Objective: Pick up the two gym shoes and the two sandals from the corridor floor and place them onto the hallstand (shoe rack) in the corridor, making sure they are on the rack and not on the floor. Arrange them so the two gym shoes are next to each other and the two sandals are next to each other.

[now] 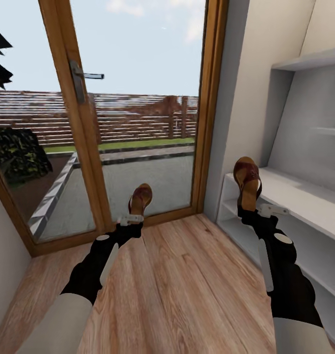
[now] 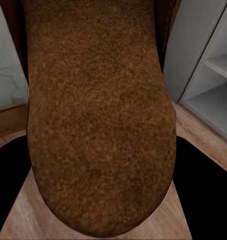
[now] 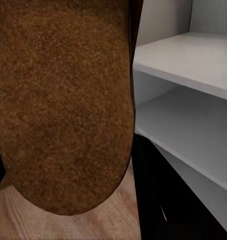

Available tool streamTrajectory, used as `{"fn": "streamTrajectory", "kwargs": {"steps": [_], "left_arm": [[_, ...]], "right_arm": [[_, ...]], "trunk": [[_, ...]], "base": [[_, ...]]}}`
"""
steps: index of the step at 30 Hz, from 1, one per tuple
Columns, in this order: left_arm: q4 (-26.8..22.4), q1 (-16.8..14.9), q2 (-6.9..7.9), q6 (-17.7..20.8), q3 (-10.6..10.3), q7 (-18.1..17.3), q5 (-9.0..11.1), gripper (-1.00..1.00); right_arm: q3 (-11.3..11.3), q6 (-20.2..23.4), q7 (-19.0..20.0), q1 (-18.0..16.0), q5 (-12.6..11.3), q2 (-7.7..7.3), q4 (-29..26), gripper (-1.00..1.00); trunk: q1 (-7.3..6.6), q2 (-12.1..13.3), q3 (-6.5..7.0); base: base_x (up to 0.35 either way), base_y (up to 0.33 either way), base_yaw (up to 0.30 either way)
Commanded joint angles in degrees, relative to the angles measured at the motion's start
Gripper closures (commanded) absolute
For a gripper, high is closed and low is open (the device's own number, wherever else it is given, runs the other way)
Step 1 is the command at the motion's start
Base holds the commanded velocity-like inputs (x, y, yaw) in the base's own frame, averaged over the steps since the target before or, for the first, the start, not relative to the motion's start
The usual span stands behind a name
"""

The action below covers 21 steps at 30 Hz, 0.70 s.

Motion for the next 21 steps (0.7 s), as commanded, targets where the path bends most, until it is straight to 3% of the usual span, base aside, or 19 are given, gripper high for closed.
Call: {"fn": "streamTrajectory", "kwargs": {"steps": [1, 14, 21], "left_arm": [[-0.1, 0.0, 0.01, 0.4, 0.1, -0.1, 0.2, 1.0], [-0.1, 0.0, -0.01, 0.4, 0.0, -0.1, 0.1, 1.0], [-0.1, 0.0, -0.04, 0.4, 0.0, -0.1, 0.1, 1.0]], "right_arm": [[0.0, 0.4, -0.1, -0.1, 0.1, 0.05, -0.1, 1.0], [0.0, 0.4, -0.1, -0.1, 0.1, 0.05, -0.1, 1.0], [0.0, 0.4, -0.1, 0.0, 0.1, 0.05, -0.1, 1.0]], "trunk": [[0.02, 0.0, -0.06], [0.02, 0.0, -0.06], [0.02, 0.0, -0.06]], "base": [[0.272, 0.201, -0.292], [0.178, 0.26, -0.292], [0.024, 0.086, -0.292]]}}
